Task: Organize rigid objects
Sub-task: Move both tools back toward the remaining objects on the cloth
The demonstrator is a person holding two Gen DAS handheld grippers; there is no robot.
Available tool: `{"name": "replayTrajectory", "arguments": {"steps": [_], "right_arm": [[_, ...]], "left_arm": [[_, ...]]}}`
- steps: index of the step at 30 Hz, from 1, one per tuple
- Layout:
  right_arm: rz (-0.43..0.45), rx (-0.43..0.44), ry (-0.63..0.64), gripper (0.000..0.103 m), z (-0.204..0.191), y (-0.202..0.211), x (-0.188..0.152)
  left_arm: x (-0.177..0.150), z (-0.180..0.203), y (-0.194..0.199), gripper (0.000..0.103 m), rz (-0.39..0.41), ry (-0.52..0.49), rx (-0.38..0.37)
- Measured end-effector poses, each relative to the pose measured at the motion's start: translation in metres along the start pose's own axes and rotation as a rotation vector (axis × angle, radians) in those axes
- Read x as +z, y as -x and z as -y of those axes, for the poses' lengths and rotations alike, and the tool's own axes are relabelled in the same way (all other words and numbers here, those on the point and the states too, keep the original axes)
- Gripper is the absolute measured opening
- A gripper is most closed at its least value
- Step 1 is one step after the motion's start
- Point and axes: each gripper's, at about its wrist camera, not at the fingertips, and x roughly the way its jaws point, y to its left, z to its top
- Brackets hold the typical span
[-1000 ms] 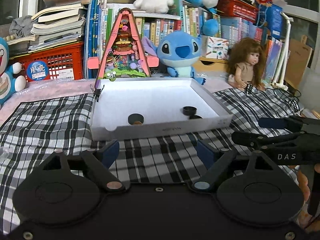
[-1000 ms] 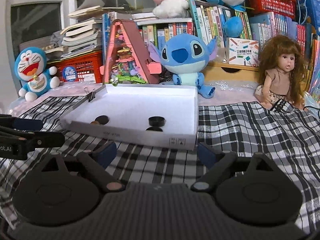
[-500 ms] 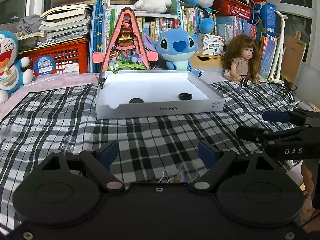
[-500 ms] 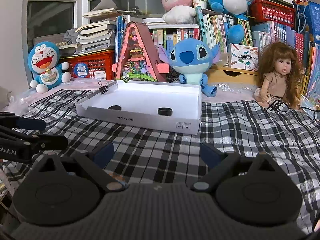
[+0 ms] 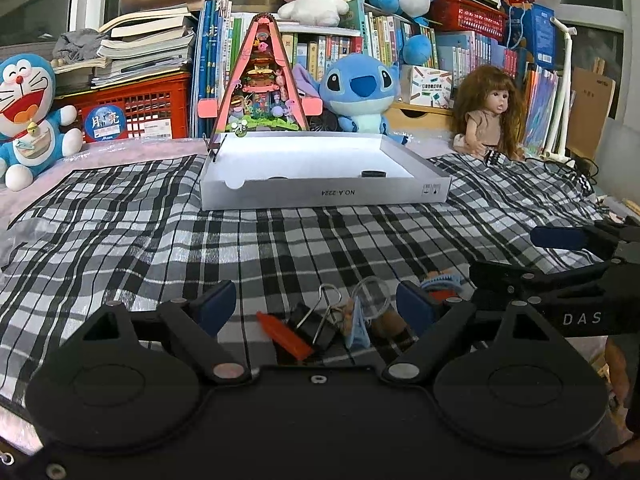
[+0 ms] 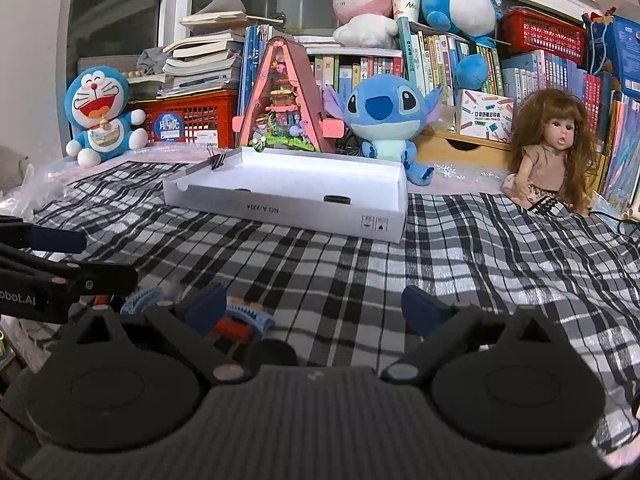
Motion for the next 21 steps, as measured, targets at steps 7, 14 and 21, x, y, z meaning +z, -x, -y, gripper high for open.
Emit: {"name": "replayTrajectory", "arguments": {"steps": [7, 14, 21], "right_arm": [[-0.011, -0.011, -0.006, 0.099, -0.001, 0.004, -0.012], [-0.020, -0.006, 0.003, 0.098, -0.003, 0.008, -0.019], [-0.033, 0.011, 0.037, 0.094, -0.011, 0.009, -0.025]], "left_arm": [[-0.010, 0.003, 0.005, 0.086, 0.008, -0.004, 0.014], [-0.018, 0.004, 0.006, 0.084, -0.002, 0.001, 0.018], [-0.023, 0.002, 0.011, 0.073, 0.019, -0.002, 0.058]]}}
